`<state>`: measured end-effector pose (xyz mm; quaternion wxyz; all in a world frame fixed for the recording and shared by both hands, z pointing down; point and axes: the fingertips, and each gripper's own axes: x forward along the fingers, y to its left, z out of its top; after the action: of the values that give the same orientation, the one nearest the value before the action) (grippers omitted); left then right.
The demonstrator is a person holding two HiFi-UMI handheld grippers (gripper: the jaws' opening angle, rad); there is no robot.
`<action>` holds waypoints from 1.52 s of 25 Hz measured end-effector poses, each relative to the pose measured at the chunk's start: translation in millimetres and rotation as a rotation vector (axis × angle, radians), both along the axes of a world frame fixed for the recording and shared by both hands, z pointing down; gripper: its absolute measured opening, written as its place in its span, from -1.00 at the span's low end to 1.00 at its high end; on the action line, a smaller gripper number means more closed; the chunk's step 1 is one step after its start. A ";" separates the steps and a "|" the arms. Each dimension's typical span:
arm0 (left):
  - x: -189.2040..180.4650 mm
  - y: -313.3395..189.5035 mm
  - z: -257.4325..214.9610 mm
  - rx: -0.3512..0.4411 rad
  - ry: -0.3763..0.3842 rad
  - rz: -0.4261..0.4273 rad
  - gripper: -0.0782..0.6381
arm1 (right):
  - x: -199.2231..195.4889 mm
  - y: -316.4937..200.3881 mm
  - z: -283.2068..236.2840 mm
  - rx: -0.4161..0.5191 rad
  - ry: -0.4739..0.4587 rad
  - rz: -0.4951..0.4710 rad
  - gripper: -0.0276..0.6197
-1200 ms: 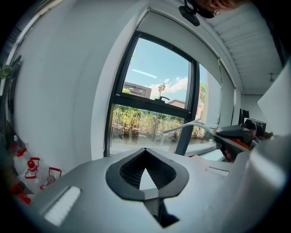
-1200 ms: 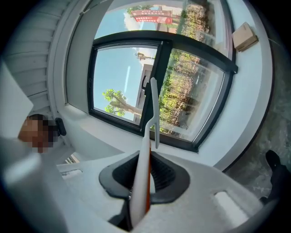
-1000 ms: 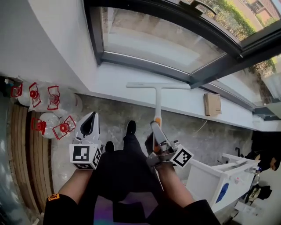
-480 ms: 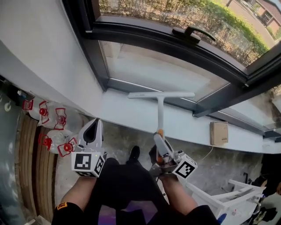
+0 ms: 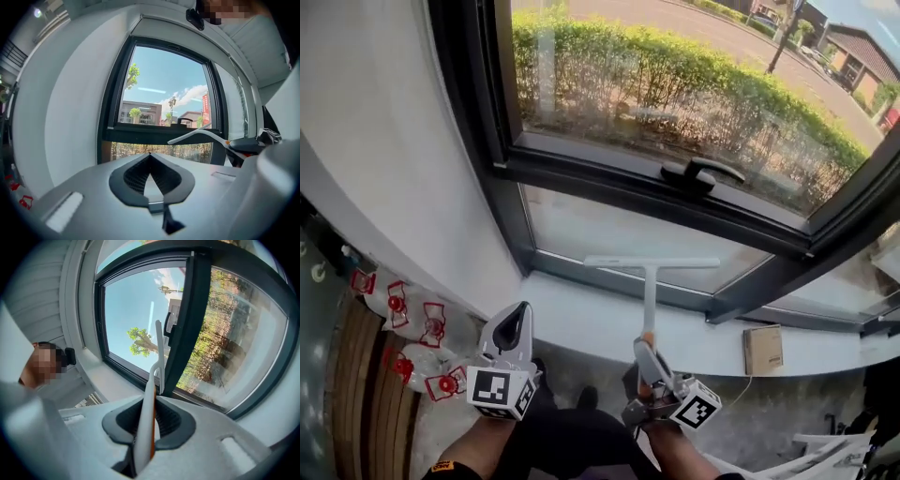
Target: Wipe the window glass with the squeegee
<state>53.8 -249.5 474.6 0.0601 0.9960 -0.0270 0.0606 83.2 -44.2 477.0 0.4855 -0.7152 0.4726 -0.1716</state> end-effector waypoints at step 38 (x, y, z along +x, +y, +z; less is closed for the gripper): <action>174.2 -116.8 -479.8 0.334 0.658 0.075 -0.74 | 211.3 -261.0 -582.5 0.514 0.791 -0.012 -0.79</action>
<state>227.9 -366.3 -5.2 -0.1000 0.9586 0.0208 -0.2658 294.5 -305.2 -105.5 0.4284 -0.5794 0.6528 0.2337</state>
